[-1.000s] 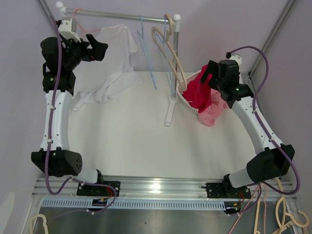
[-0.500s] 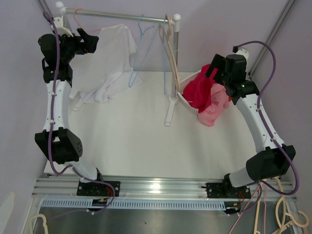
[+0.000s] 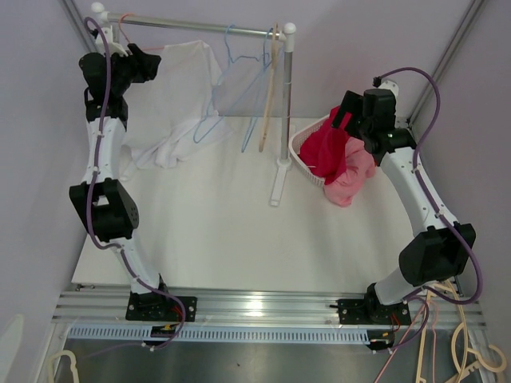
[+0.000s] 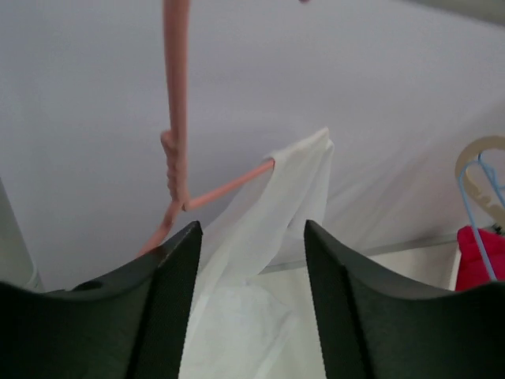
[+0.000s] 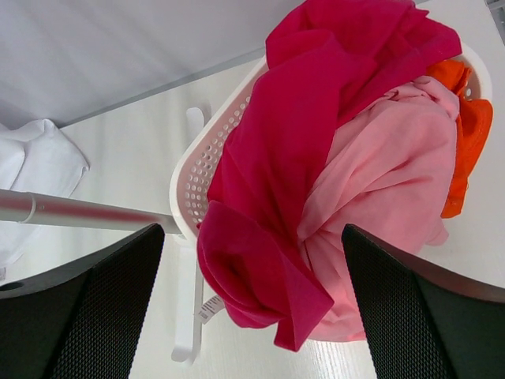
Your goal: Remove the t-shirt from the hanger
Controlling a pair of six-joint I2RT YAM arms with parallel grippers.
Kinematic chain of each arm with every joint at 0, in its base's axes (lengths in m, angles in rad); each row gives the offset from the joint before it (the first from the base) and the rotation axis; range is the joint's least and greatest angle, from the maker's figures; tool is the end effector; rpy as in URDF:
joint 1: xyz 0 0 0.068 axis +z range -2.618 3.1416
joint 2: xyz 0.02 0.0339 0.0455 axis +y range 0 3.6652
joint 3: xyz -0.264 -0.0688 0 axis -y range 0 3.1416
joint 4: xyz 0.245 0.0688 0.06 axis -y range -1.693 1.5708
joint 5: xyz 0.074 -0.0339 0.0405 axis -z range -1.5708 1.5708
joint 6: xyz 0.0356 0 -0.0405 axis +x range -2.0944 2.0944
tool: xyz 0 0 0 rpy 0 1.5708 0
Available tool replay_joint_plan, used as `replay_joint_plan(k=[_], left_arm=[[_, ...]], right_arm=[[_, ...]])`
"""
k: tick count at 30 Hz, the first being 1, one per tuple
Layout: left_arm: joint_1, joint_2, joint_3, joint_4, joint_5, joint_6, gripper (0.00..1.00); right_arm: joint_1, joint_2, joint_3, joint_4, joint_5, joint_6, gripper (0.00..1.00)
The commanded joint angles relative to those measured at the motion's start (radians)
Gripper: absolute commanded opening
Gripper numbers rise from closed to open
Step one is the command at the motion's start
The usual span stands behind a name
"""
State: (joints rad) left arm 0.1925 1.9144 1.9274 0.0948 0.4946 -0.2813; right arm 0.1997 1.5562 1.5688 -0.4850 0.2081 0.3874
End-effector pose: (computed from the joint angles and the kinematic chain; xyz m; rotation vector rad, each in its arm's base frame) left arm 0.4526 0.0710 0.4366 0.0556 1.4898 -0.4329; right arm 0.3516 0.0637 0.3910 0.3197 2.0105 0.1567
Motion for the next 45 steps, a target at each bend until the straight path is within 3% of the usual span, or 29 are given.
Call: replay_joint_plan(k=[1,3,7,12,18,19,20,21,24,29,33,36,42,45], left_arm=[[0.008,0.031,0.131,0.054,0.012,-0.012,0.56],[0.007,0.058,0.175,0.028,0.025,-0.018,0.45],[0.005,0.045,0.177,0.034,0.051,-0.057,0.01],[-0.001,0.029,0.157,0.046,0.071,-0.098,0.01],[-0.050,-0.041,0.056,0.019,-0.004,-0.076,0.01],[-0.057,-0.055,0.044,0.017,0.005,-0.075,0.05],[-0.065,-0.073,0.026,0.008,0.022,-0.075,0.15],[-0.065,-0.080,0.019,0.008,0.047,-0.091,0.37],[-0.067,-0.109,-0.021,0.016,0.130,-0.143,0.48],[-0.077,-0.198,-0.128,-0.030,0.084,-0.130,0.57],[-0.077,-0.311,-0.228,-0.056,0.036,-0.087,0.72],[-0.077,-0.385,-0.252,-0.087,0.004,-0.043,0.76],[-0.051,-0.511,-0.285,-0.133,-0.089,-0.002,0.99],[-0.028,-0.509,-0.245,-0.178,-0.145,0.013,0.99]], right_arm=[[-0.003,-0.004,0.053,0.037,-0.009,-0.019,1.00],[-0.003,-0.011,0.050,0.037,-0.006,-0.019,1.00],[-0.003,-0.031,0.039,0.048,-0.001,-0.021,1.00],[-0.003,-0.045,0.037,0.049,-0.016,-0.015,1.00],[-0.003,-0.074,0.011,0.054,-0.030,-0.009,0.99],[-0.003,-0.079,0.005,0.056,-0.033,-0.008,1.00],[-0.003,-0.085,-0.006,0.059,-0.039,-0.004,1.00],[-0.003,-0.093,-0.010,0.059,-0.041,-0.002,1.00],[-0.003,-0.104,-0.019,0.056,-0.050,-0.001,1.00],[-0.003,-0.149,-0.047,0.055,-0.067,0.013,1.00],[-0.002,-0.191,-0.082,0.060,-0.091,0.031,0.99],[0.006,-0.214,-0.092,0.049,-0.102,0.039,0.99],[0.015,-0.234,-0.093,0.033,-0.111,0.038,1.00],[0.015,-0.235,-0.093,0.028,-0.111,0.038,0.99]])
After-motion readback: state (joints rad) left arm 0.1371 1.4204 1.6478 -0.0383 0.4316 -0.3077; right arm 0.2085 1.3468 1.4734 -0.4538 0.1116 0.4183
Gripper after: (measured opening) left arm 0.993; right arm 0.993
